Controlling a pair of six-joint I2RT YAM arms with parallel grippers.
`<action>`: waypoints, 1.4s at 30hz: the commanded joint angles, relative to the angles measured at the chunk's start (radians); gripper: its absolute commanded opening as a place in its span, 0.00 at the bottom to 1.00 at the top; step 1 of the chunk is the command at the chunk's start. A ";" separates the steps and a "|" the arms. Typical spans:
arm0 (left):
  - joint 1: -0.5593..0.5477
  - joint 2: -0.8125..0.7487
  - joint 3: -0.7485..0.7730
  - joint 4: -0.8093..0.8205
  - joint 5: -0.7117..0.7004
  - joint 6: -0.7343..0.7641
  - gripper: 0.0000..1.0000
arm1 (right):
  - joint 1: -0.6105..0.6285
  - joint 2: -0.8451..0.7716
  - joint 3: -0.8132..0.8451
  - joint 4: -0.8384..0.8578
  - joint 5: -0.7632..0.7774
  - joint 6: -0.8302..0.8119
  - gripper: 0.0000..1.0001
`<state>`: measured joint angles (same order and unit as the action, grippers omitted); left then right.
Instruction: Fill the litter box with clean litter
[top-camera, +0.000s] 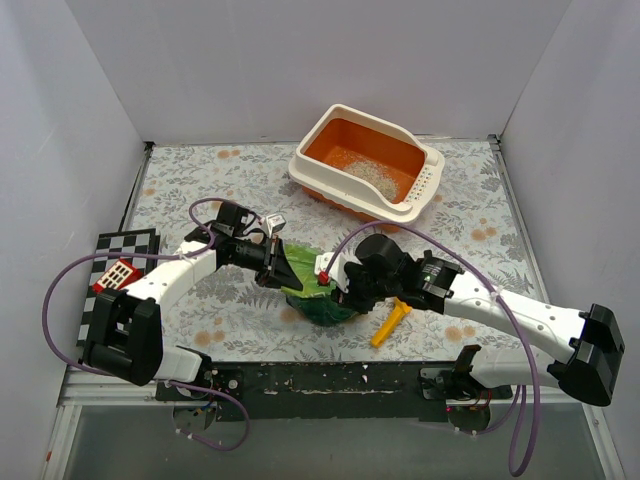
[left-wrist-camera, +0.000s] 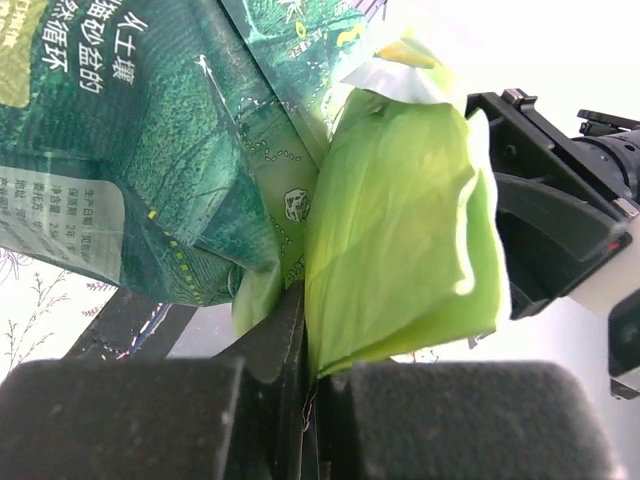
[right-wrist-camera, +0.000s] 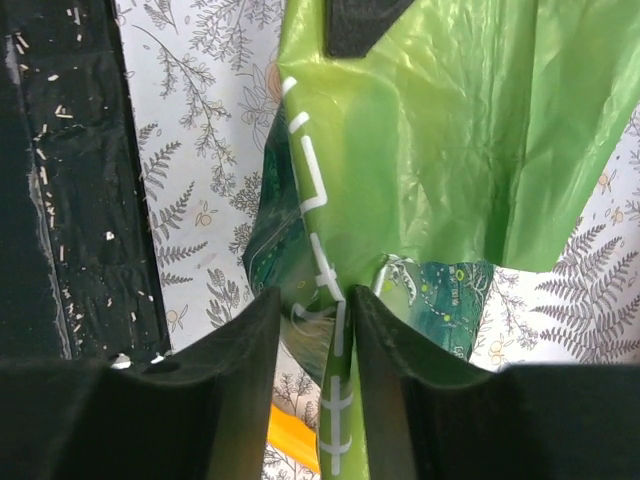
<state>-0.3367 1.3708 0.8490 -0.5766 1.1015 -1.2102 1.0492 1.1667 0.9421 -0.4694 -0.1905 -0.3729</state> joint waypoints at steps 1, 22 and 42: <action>0.001 -0.001 0.042 -0.017 0.006 0.018 0.00 | 0.006 0.010 -0.055 -0.046 0.003 0.005 0.34; -0.177 -0.294 0.230 0.155 -0.288 0.257 0.37 | -0.250 0.037 0.092 -0.285 -0.228 0.092 0.01; -0.418 -0.357 -0.057 0.376 -0.574 0.549 0.64 | -0.278 0.027 0.064 -0.233 -0.250 0.169 0.01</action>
<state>-0.7364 1.0451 0.8364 -0.2783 0.5499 -0.7048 0.7834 1.2049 0.9981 -0.6453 -0.4232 -0.2321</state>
